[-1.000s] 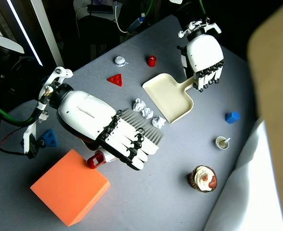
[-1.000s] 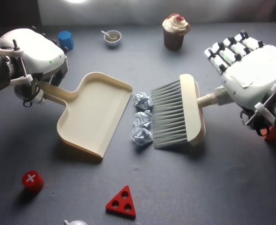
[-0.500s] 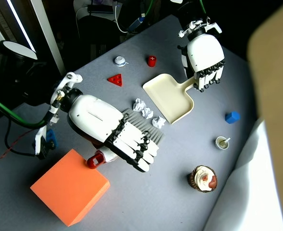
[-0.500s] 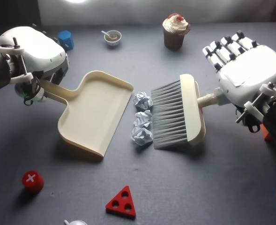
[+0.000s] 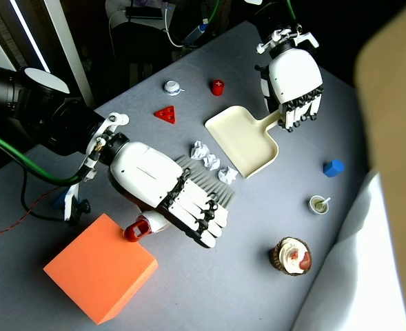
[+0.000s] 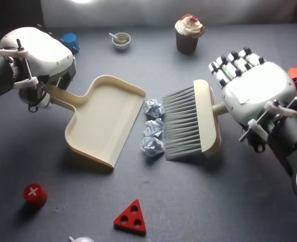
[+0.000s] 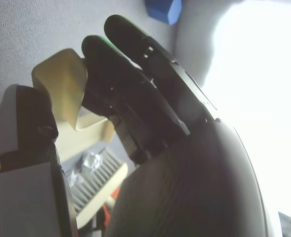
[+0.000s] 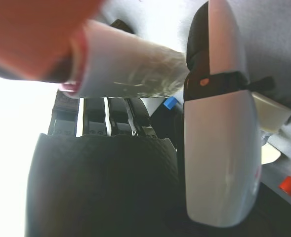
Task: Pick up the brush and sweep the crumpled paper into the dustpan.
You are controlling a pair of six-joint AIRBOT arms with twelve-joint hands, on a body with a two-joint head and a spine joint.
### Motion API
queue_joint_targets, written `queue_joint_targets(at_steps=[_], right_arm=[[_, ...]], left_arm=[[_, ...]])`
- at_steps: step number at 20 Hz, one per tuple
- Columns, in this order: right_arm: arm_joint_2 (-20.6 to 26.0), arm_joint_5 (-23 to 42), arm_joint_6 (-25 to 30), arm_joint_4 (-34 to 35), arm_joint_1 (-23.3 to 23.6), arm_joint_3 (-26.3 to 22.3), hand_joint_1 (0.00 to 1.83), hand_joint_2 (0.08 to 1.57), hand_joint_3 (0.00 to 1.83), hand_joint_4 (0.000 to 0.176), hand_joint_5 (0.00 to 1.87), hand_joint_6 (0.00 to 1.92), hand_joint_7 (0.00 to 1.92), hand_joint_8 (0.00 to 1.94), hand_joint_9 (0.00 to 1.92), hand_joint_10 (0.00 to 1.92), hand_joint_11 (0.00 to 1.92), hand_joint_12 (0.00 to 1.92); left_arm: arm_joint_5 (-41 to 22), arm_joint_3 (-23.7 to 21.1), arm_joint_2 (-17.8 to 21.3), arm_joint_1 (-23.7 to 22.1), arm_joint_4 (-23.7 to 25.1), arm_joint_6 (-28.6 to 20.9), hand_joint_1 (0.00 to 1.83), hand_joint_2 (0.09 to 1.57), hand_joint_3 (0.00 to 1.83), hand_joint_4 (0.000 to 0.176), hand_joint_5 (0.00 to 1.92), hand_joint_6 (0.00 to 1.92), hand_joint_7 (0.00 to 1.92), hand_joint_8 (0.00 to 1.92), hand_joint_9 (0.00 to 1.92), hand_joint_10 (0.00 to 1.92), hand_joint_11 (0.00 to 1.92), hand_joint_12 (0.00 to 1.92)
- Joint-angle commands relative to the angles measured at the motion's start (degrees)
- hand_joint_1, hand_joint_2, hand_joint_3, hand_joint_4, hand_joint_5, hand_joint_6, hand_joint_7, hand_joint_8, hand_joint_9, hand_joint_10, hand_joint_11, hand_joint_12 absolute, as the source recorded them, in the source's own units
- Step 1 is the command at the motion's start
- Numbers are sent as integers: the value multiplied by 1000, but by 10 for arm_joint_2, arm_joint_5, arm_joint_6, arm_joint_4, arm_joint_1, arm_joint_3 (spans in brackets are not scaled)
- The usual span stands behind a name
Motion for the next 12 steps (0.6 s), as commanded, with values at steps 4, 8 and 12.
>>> queue_joint_targets(at_steps=[4, 8, 12], right_arm=[[-2, -48, 7, -39, -9, 18, 1252, 967, 3, 0, 92, 14, 90, 15, 125, 11, 171, 16], [-13, -48, 20, -39, -16, 43, 1270, 1006, 3, 0, 206, 9, 207, 8, 215, 9, 281, 39], [-22, -48, 27, -40, -17, 54, 1318, 1011, 1, 0, 340, 8, 340, 7, 360, 11, 432, 55]], left_arm=[[54, 4, -2, -13, 19, 6, 1246, 1078, 0, 0, 1025, 1021, 1119, 648, 1165, 2, 872, 607], [54, 4, -2, -13, 19, 6, 1246, 1076, 0, 0, 1030, 1008, 1122, 649, 1164, 1, 877, 612], [54, 4, -3, -13, 19, 6, 1239, 1091, 2, 0, 994, 1069, 1083, 713, 1149, 6, 864, 614]])
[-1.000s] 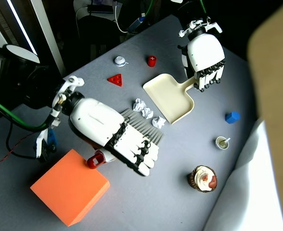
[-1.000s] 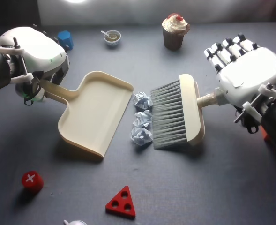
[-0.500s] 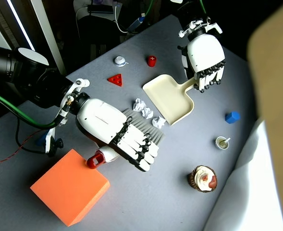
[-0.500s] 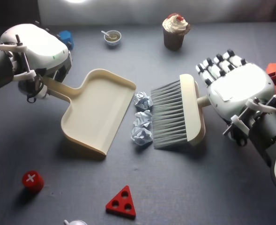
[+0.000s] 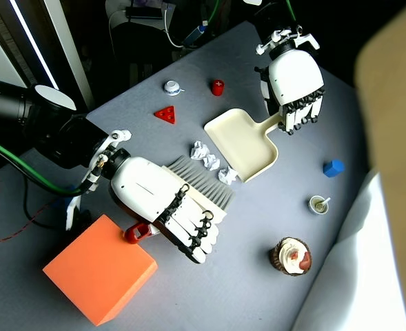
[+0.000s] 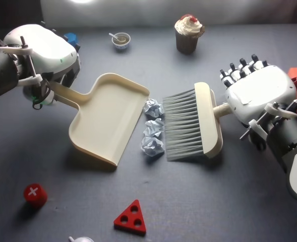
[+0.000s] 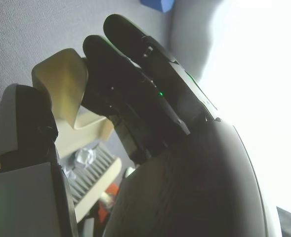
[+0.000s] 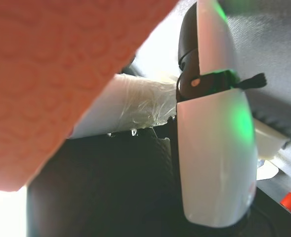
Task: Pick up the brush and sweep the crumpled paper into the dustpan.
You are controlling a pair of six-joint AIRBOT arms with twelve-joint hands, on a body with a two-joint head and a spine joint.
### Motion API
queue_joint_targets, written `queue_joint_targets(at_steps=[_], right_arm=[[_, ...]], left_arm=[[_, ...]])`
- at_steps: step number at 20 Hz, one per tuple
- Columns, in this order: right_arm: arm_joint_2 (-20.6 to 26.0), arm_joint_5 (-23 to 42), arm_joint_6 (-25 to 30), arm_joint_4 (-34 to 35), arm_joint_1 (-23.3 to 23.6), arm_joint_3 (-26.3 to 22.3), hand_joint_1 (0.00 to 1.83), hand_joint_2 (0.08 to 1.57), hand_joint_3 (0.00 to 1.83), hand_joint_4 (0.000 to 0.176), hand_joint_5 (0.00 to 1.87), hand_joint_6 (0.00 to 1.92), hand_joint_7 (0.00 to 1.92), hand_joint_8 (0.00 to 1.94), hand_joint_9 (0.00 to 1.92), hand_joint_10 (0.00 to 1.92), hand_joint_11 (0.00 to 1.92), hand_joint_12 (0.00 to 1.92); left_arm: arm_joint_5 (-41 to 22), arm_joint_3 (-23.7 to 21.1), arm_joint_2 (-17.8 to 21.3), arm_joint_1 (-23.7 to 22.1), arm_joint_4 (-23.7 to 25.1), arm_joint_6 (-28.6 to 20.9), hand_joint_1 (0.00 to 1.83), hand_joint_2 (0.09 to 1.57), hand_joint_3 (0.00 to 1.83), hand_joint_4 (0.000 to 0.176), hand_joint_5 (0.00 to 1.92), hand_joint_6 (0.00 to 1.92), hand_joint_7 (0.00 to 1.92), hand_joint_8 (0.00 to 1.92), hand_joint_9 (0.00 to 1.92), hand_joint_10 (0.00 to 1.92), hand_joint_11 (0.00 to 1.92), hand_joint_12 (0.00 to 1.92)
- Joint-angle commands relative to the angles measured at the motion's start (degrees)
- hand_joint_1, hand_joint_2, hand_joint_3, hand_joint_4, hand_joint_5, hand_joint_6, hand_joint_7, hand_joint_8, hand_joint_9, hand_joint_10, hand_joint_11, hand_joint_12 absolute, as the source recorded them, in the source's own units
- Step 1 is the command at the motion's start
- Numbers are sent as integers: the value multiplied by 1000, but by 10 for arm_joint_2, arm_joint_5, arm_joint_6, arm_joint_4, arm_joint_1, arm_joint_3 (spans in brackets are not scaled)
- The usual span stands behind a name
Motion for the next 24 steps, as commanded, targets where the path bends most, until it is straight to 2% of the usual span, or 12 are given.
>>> queue_joint_targets(at_steps=[1, 3, 4, 5, 6, 7, 9, 10, 11, 12, 17, 24], right_arm=[[4, -41, 0, -32, -2, 2, 1318, 1011, 1, 0, 340, 8, 340, 7, 360, 11, 432, 55], [3, -41, 0, -34, -2, 1, 1351, 1005, 0, 0, 468, 13, 489, 15, 552, 23, 577, 83], [3, -41, 0, -34, -2, 1, 1320, 1028, 2, 0, 663, 21, 797, 36, 791, 41, 705, 133], [4, -41, 0, -35, -2, 0, 1370, 1065, 3, 0, 835, 12, 1042, 851, 983, 27, 784, 224], [5, -41, 0, -35, -2, 0, 1261, 1142, 2, 0, 914, 770, 954, 1260, 1033, 38, 607, 699], [6, -40, 0, -35, -2, 0, 1256, 1141, 6, 0, 984, 687, 907, 1343, 1059, 80, 457, 1126], [6, -37, 0, -35, -2, 0, 1201, 1069, 23, 0, 1080, 745, 795, 1236, 738, 1191, 429, 1612], [6, -36, 0, -35, -2, 0, 1282, 1072, 2, 0, 1018, 860, 652, 1753, 592, 1865, 507, 1909], [6, -35, 0, -35, -2, 0, 1323, 1102, 4, 0, 938, 1533, 719, 1903, 721, 1910, 710, 1919], [5, -33, 0, -35, -2, 0, 1311, 1143, 7, 0, 907, 1843, 822, 1933, 915, 1919, 904, 1921], [10, -31, 0, -37, 5, -2, 1354, 1216, 1, 0, 803, 1921, 946, 1941, 1144, 1921, 1078, 1921], [35, -13, 0, -37, 19, -17, 1540, 1213, 0, 34, 898, 1921, 959, 1941, 1204, 1921, 1277, 1921]], left_arm=[[51, 2, 3, -7, 18, 6, 1239, 1091, 2, 0, 994, 1069, 1083, 713, 1149, 6, 864, 614], [51, 2, 3, -7, 18, 6, 1239, 1092, 1, 0, 995, 1071, 1081, 712, 1149, 6, 867, 615], [50, 2, 3, -7, 18, 6, 1237, 1096, 1, 0, 998, 1065, 1061, 745, 1140, 1, 859, 618], [50, 2, 3, -7, 18, 6, 1239, 1093, 0, 0, 1006, 1053, 1067, 734, 1142, 1, 852, 627], [50, 3, 3, -8, 18, 6, 1240, 1089, 0, 0, 1013, 1039, 1074, 726, 1151, 1, 845, 669], [50, 3, 3, -9, 18, 7, 1237, 1096, 1, 0, 1001, 1060, 1057, 754, 1144, 1, 823, 696], [50, 3, 3, -10, 18, 7, 1241, 1095, 0, 0, 1015, 1049, 1051, 752, 1134, 3, 779, 760], [50, 3, 3, -11, 18, 7, 1245, 1087, 0, 0, 1039, 1017, 1058, 733, 1141, 4, 774, 788], [50, 3, 3, -11, 18, 7, 1243, 1093, 1, 0, 1031, 1029, 1039, 765, 1137, 2, 767, 787], [50, 3, 3, -10, 18, 7, 1247, 1088, 0, 0, 1048, 1006, 1046, 750, 1137, 1, 779, 769], [50, 4, 3, -11, 18, 7, 1249, 1081, 2, 0, 1057, 989, 1063, 721, 1145, 0, 786, 749], [49, 4, 2, -13, 18, 7, 1248, 1078, 0, 0, 1059, 978, 1083, 697, 1169, 3, 798, 802]])
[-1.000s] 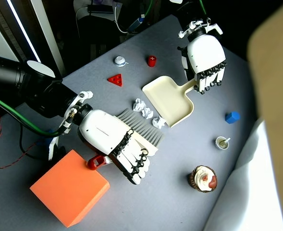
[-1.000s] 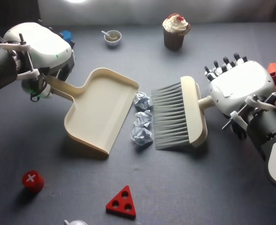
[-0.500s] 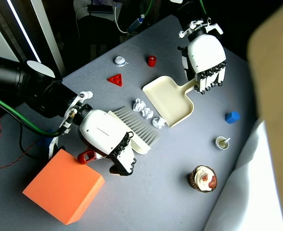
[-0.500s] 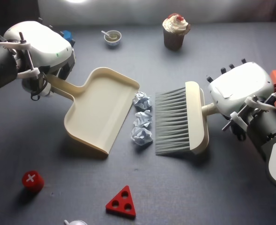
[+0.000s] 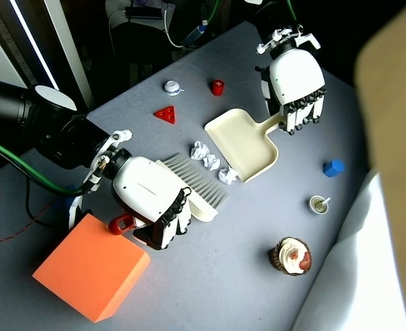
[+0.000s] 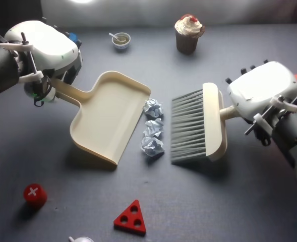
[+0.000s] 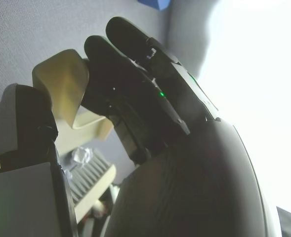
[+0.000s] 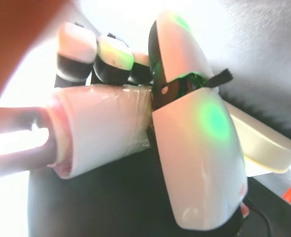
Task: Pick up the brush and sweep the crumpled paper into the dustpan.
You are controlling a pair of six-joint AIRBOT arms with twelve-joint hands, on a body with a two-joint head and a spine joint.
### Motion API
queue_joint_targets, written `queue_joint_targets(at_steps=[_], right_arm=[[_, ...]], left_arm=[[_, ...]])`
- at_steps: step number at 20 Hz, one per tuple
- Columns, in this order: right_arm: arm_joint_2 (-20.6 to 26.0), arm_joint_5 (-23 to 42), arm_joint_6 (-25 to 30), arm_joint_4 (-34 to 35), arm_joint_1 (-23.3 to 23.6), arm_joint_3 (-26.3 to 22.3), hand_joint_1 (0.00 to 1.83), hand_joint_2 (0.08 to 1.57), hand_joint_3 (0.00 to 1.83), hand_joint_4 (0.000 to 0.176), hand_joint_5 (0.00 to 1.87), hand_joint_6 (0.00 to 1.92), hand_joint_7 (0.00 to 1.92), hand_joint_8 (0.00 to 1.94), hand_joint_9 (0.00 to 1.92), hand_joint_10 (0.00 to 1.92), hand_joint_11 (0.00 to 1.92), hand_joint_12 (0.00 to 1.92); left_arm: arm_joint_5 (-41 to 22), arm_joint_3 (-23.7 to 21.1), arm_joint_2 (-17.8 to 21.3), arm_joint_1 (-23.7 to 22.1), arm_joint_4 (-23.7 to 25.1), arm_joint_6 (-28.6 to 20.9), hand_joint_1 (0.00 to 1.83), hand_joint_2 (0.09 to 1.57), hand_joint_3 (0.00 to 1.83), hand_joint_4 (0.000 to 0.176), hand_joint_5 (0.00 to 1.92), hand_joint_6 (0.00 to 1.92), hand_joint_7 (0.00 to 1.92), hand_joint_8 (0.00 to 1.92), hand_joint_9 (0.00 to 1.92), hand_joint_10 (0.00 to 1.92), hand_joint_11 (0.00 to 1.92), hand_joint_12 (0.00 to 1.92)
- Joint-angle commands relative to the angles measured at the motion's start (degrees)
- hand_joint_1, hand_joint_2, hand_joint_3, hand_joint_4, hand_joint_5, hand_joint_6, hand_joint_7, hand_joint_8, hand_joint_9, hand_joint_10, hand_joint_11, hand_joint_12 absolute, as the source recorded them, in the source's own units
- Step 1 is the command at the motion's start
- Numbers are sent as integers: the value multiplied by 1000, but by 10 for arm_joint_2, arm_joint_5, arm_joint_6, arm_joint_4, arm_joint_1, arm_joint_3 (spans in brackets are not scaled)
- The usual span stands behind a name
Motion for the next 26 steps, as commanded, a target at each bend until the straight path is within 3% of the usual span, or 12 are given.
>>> queue_joint_targets(at_steps=[1, 2, 3, 4, 5, 6, 13, 16, 23, 24, 25, 26], right_arm=[[13, -42, -5, -41, 8, -5, 1540, 1213, 0, 34, 898, 1921, 959, 1941, 1204, 1921, 1277, 1921], [18, -42, -5, -41, 11, -9, 1203, 1198, 3, 0, 833, 1380, 1090, 1941, 1257, 1921, 1289, 1921], [24, -40, -6, -41, 14, -14, 1159, 1168, 0, 0, 885, 1156, 1110, 1941, 1242, 1921, 1255, 1921], [29, -38, -12, -39, 19, -20, 1151, 1146, 0, 0, 928, 1059, 1105, 1941, 1216, 1921, 1225, 1921], [32, -35, -15, -38, 21, -24, 999, 1206, 3, 0, 837, 1749, 1068, 1941, 1148, 1921, 1177, 1921], [38, -29, -25, -36, 26, -31, 837, 1238, 8, 0, 929, 1887, 1051, 1941, 1104, 1921, 1137, 1921], [73, -11, -63, -31, 39, -70, 466, 1342, 13, 0, 949, 1921, 1042, 1941, 1074, 1921, 1094, 1921], [84, -4, -71, -21, 47, -82, 494, 1446, 11, 0, 891, 1921, 1010, 1941, 1040, 1921, 1075, 1921], [89, -3, -82, -11, 64, -93, 658, 1447, 0, 6, 853, 1921, 1024, 1941, 1062, 1921, 1090, 1921], [90, -2, -83, -10, 66, -93, 704, 1438, 0, 6, 845, 1921, 1013, 1941, 1051, 1921, 1086, 1921], [90, -1, -84, -9, 68, -93, 726, 1436, 0, 6, 833, 1921, 1003, 1941, 1038, 1921, 1077, 1921], [91, -1, -85, -8, 70, -93, 788, 1417, 0, 3, 820, 1921, 987, 1941, 1023, 1921, 1065, 1921]], left_arm=[[51, 4, 2, -5, 18, 6, 1248, 1078, 0, 0, 1059, 978, 1083, 697, 1169, 3, 798, 802], [51, 4, 2, -5, 18, 6, 1247, 1082, 1, 0, 1054, 986, 1066, 724, 1154, 2, 790, 786], [51, 4, 2, -5, 18, 6, 1249, 1080, 0, 0, 1059, 981, 1074, 708, 1159, 2, 805, 769], [51, 4, 2, -5, 18, 6, 1251, 1079, 0, 0, 1063, 981, 1075, 703, 1159, 2, 810, 767], [51, 4, 1, -6, 18, 6, 1250, 1079, 0, 0, 1060, 984, 1078, 699, 1163, 3, 810, 765], [51, 4, 1, -6, 18, 6, 1250, 1079, 0, 0, 1058, 989, 1080, 693, 1162, 3, 796, 759], [51, 2, 1, -6, 19, 6, 1250, 1075, 0, 0, 1063, 972, 1090, 684, 1176, 3, 819, 764], [51, 2, 1, -6, 19, 6, 1248, 1080, 1, 0, 1051, 994, 1078, 704, 1169, 2, 812, 767], [51, 1, 1, -7, 20, 6, 1247, 1087, 1, 0, 1038, 1022, 1064, 720, 1157, 3, 804, 752], [51, 1, 1, -7, 20, 6, 1348, 1085, 20, 0, 1000, 1045, 1046, 689, 973, 911, 802, 748], [51, 1, 1, -8, 20, 6, 1366, 1101, 6, 0, 971, 1082, 1028, 710, 922, 1118, 808, 752], [51, 1, 1, -8, 20, 6, 1369, 1111, 0, 0, 957, 1104, 1013, 734, 895, 1191, 803, 758]])
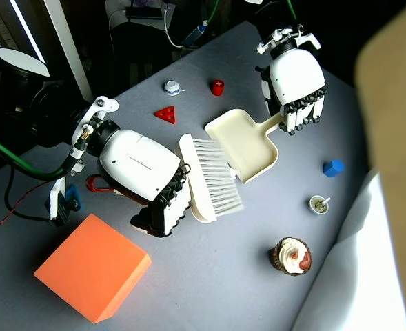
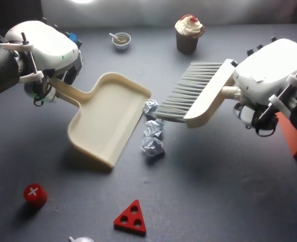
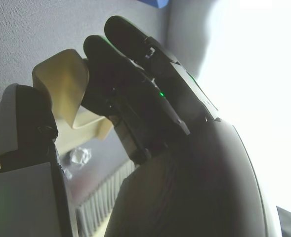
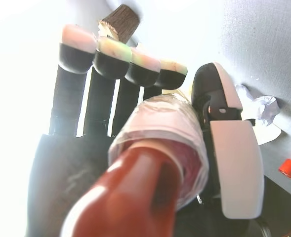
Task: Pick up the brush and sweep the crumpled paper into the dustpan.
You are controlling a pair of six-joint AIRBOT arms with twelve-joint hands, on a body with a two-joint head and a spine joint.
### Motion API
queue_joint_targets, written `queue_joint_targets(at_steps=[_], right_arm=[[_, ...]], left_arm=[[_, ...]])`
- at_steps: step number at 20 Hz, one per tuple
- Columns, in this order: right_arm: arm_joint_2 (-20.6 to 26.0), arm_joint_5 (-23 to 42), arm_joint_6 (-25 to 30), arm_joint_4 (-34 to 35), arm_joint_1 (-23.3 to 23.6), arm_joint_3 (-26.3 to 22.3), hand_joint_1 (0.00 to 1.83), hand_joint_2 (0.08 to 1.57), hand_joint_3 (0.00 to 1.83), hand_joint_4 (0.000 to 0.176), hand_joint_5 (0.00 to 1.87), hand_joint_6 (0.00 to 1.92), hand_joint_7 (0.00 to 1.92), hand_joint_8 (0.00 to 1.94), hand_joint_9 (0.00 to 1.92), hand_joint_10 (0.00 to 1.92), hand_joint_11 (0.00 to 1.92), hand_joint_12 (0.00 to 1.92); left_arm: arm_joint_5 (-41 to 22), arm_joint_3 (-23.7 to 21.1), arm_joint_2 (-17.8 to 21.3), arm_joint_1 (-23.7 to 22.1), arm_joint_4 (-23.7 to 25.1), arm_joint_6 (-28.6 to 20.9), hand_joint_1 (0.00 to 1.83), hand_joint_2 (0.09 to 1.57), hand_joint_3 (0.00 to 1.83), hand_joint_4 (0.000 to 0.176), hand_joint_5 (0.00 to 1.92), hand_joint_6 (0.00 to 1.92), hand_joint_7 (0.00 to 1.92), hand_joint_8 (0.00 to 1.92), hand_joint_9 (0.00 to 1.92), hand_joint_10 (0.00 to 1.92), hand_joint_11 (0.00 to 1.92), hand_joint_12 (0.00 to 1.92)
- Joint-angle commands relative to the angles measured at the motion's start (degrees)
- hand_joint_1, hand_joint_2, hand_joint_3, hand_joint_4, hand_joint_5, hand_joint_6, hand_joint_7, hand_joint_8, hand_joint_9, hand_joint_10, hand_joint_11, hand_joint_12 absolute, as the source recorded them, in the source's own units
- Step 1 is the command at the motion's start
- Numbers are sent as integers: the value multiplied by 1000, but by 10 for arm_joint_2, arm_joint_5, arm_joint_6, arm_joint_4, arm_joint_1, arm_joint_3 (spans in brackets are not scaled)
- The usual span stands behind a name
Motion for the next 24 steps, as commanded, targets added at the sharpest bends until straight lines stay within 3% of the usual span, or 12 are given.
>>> queue_joint_targets(at_steps=[1, 2, 3, 4, 6, 12, 18, 19, 20, 22, 23, 24], right_arm=[[8, -42, -6, -47, 9, -2, 864, 1394, 0, 0, 793, 1921, 980, 1941, 1024, 1921, 1061, 1921], [10, -40, -8, -47, 10, -2, 873, 1391, 0, 0, 791, 1921, 980, 1941, 1025, 1921, 1061, 1921], [11, -38, -10, -47, 12, -3, 902, 1380, 0, 2, 784, 1921, 985, 1941, 1030, 1921, 1064, 1921], [14, -35, -11, -47, 13, -5, 914, 1373, 0, 7, 777, 1921, 983, 1941, 1031, 1921, 1063, 1921], [17, -31, -13, -47, 16, -8, 954, 1353, 0, 16, 762, 1921, 985, 1941, 1029, 1921, 1062, 1921], [18, -25, -36, -47, 27, -12, 981, 1334, 0, 28, 766, 1921, 969, 1941, 1005, 1921, 1012, 1921], [31, -15, -57, -66, 31, -27, 1028, 1335, 2, 13, 781, 1921, 936, 1941, 957, 1921, 981, 1921], [36, -14, -67, -66, 31, -32, 1043, 1334, 1, 7, 779, 1921, 931, 1941, 952, 1921, 978, 1921], [39, -13, -85, -65, 33, -36, 1079, 1321, 0, 3, 788, 1921, 931, 1941, 954, 1921, 982, 1921], [48, -10, -116, -60, 38, -48, 1114, 1316, 0, 0, 773, 1921, 918, 1941, 945, 1921, 968, 1921], [51, -10, -126, -60, 40, -52, 1126, 1309, 0, 0, 758, 1921, 905, 1941, 927, 1921, 951, 1921], [54, -10, -138, -60, 44, -57, 1142, 1306, 0, 0, 745, 1921, 895, 1941, 913, 1921, 937, 1921]], left_arm=[[52, 0, 1, -7, 19, 6, 1372, 1103, 0, 0, 969, 1086, 1036, 695, 908, 1171, 813, 764], [52, 0, 1, -7, 19, 6, 1372, 1103, 0, 0, 970, 1085, 1036, 695, 908, 1171, 813, 765], [52, -1, 1, -7, 19, 6, 1275, 1084, 0, 0, 1033, 1020, 1076, 688, 986, 540, 809, 769], [52, -2, 1, -7, 19, 6, 1253, 1081, 0, 0, 1041, 1008, 1084, 693, 1079, 226, 815, 768], [52, -2, 1, -7, 19, 6, 1246, 1086, 0, 0, 1026, 1034, 1082, 696, 1145, 36, 810, 762], [52, -2, 1, -9, 16, 6, 1247, 1080, 0, 0, 1048, 991, 1080, 708, 1169, 4, 805, 763], [52, -2, 1, -11, 15, 6, 1248, 1086, 0, 0, 1045, 1011, 1060, 727, 1161, 2, 793, 774], [52, -2, 1, -12, 15, 6, 1348, 1093, 0, 0, 1002, 1036, 1049, 673, 981, 909, 802, 762], [52, -1, 1, -13, 15, 6, 1365, 1106, 2, 0, 968, 1086, 1016, 723, 920, 1130, 805, 763], [52, -1, 1, -13, 15, 6, 1368, 1115, 0, 0, 951, 1111, 1001, 751, 889, 1207, 801, 776], [52, -1, 1, -13, 15, 6, 1268, 1100, 1, 0, 1009, 1060, 1024, 771, 955, 567, 781, 786], [52, -1, 1, -13, 15, 6, 1250, 1092, 0, 0, 1035, 1022, 1046, 751, 1056, 247, 780, 794]])
